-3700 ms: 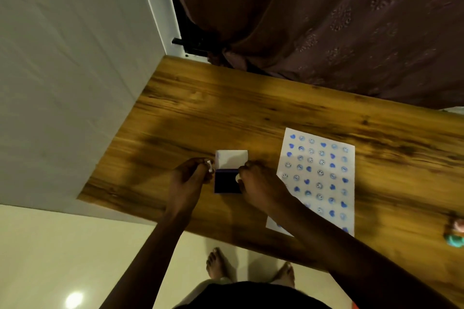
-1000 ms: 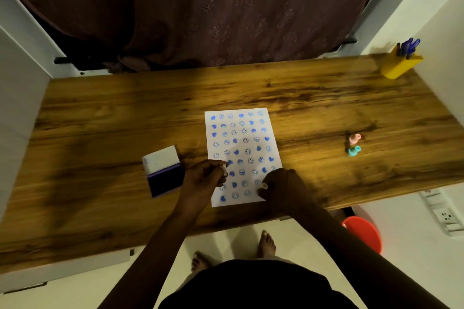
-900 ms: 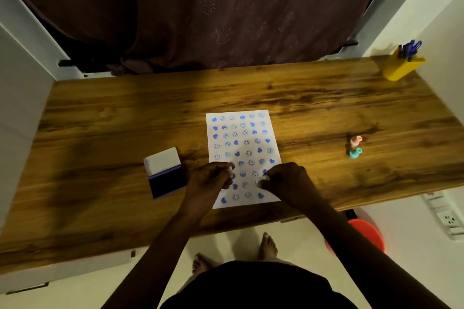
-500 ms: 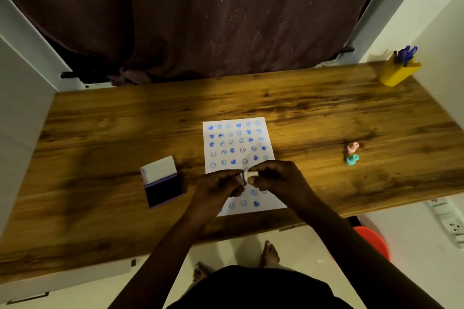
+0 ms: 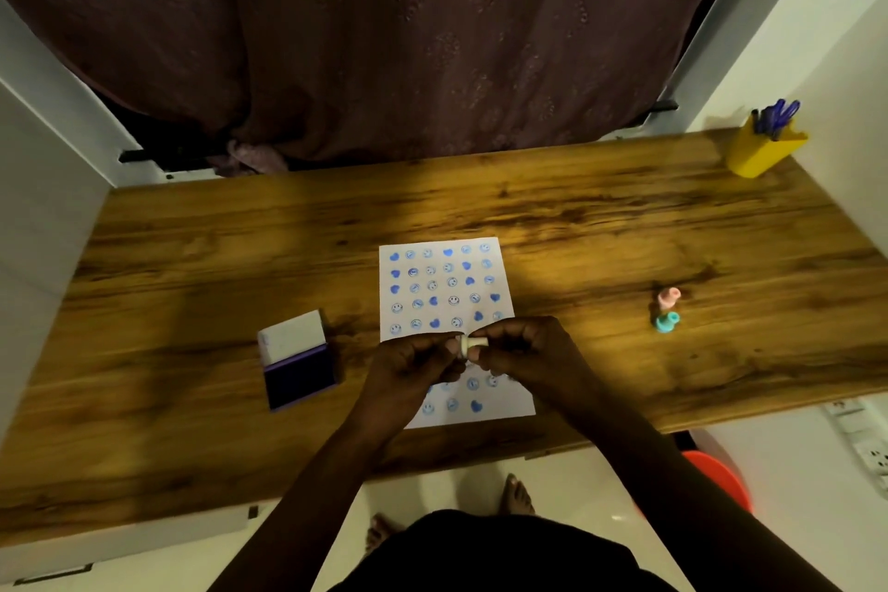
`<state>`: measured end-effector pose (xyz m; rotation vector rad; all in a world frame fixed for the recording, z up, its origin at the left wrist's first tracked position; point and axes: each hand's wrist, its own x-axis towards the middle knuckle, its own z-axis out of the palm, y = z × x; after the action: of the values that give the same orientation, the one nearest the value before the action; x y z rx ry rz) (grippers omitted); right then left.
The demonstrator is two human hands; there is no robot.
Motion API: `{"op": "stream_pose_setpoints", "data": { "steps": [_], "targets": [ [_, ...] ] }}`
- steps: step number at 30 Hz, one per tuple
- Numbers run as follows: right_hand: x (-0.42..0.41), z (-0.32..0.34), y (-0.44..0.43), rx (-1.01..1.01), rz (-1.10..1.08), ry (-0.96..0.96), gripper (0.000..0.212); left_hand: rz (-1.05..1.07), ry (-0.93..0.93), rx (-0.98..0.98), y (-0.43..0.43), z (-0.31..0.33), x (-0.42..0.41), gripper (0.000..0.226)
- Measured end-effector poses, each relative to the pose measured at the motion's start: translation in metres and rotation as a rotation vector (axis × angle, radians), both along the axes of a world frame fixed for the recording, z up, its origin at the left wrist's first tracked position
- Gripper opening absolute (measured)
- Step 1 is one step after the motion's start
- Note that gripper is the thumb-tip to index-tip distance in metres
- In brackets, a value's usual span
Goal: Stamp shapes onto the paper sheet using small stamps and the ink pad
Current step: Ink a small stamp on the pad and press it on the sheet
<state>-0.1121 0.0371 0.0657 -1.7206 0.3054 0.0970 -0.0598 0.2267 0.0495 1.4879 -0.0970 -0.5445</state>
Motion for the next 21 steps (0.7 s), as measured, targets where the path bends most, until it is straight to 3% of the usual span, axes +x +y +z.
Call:
{"op": "stream_pose_setpoints", "data": {
  "steps": [7, 13, 21],
  "targets": [
    [0.000, 0.000, -0.024, 0.000, 0.014, 0.056, 0.020, -0.055, -0.030, -0.041, -0.023, 0.005, 0.004, 0.025],
    [0.001, 0.004, -0.054, -0.016, 0.033, 0.066, 0.017, -0.097, -0.079, 0.064, -0.051, 0.004, 0.009, 0.021],
    [0.041, -0.005, -0.127, -0.589, -0.056, -0.017, 0.022, -0.022, 0.003, 0.133, -0.083, -0.004, 0.010, 0.013]
  ]
}}
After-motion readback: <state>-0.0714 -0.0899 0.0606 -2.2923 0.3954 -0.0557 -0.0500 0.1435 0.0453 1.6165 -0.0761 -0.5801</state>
